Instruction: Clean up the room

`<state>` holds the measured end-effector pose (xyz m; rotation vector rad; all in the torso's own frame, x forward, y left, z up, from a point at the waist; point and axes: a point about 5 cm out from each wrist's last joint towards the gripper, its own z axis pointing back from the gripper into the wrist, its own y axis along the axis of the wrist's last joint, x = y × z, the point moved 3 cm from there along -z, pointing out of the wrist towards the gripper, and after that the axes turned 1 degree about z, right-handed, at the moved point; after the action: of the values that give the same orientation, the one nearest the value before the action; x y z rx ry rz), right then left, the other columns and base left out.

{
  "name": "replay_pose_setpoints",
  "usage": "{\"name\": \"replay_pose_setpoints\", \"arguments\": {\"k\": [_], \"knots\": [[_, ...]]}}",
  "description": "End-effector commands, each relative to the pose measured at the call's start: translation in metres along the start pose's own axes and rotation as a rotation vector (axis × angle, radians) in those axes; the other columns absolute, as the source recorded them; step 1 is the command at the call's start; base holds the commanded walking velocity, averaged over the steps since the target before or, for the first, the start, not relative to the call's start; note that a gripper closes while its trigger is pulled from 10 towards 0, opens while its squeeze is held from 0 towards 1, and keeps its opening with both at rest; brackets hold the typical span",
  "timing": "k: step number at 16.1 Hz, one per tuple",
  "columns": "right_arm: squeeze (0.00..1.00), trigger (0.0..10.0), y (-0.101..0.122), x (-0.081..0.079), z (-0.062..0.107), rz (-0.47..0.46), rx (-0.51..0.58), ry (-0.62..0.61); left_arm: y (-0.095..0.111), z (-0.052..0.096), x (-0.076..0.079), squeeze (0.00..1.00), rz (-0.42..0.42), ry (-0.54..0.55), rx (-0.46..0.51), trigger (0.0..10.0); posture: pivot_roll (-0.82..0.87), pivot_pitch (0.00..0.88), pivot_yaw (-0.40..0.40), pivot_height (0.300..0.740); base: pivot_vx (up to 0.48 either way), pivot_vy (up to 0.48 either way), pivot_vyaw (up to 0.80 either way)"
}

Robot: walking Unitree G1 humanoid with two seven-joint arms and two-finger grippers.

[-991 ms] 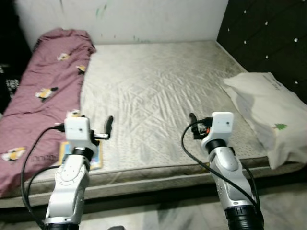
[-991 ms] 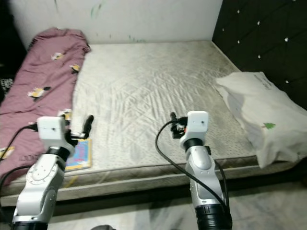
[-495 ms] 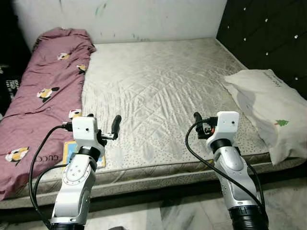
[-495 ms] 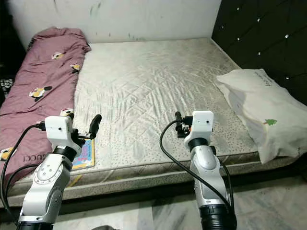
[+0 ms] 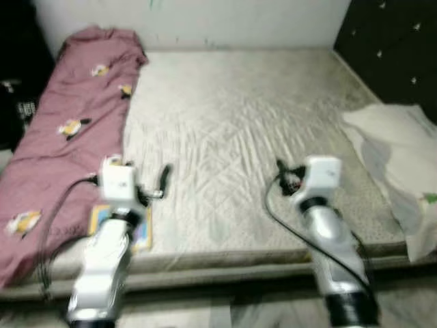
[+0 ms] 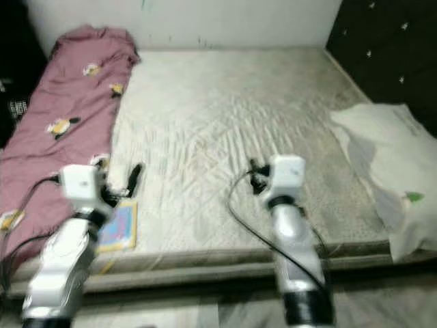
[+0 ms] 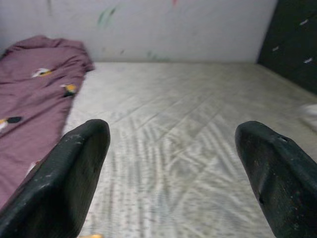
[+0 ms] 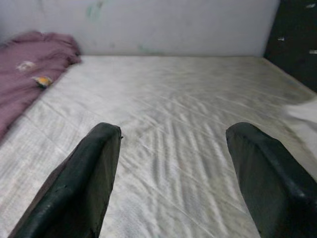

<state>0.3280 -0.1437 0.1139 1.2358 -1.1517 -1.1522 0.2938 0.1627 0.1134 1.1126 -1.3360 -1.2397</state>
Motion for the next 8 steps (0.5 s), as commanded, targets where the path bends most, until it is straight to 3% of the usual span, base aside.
{"name": "replay_pose_setpoints", "arguments": {"k": [1, 2, 7, 8], "knots": [[0.0, 10.0, -0.0007, 0.0148, 0.0029, 0.018, -0.004, -0.041, 0.006, -0.0031, 0.0094, 0.0, 0.009, -0.029, 0.024, 10.0, -0.02, 0.0, 0.01, 0.74, 0.356, 0.0, 0.0], [0.0, 10.0, -0.0008, 0.0149, 0.003, 0.018, -0.004, -0.042, 0.0056, -0.0031, 0.0097, 0.0, 0.011, -0.029, 0.021, 10.0, -0.02, 0.0, 0.008, 0.74, 0.322, 0.0, 0.0], [0.0, 10.0, -0.002, 0.0149, 0.0024, 0.016, -0.01, -0.045, 0.0024, -0.0039, 0.008, 0.0, 0.007, -0.017, -0.001, 10.0, -0.01, 0.016, 0.009, 0.74, 0.0, 0.0, 0.0], [0.0, 10.0, -0.0018, 0.0149, 0.002, 0.016, -0.009, -0.045, 0.0018, -0.0043, 0.0075, 0.0, 0.006, -0.014, -0.006, 10.0, -0.01, 0.018, 0.011, 0.74, 0.0, 0.469, 0.0]]}}
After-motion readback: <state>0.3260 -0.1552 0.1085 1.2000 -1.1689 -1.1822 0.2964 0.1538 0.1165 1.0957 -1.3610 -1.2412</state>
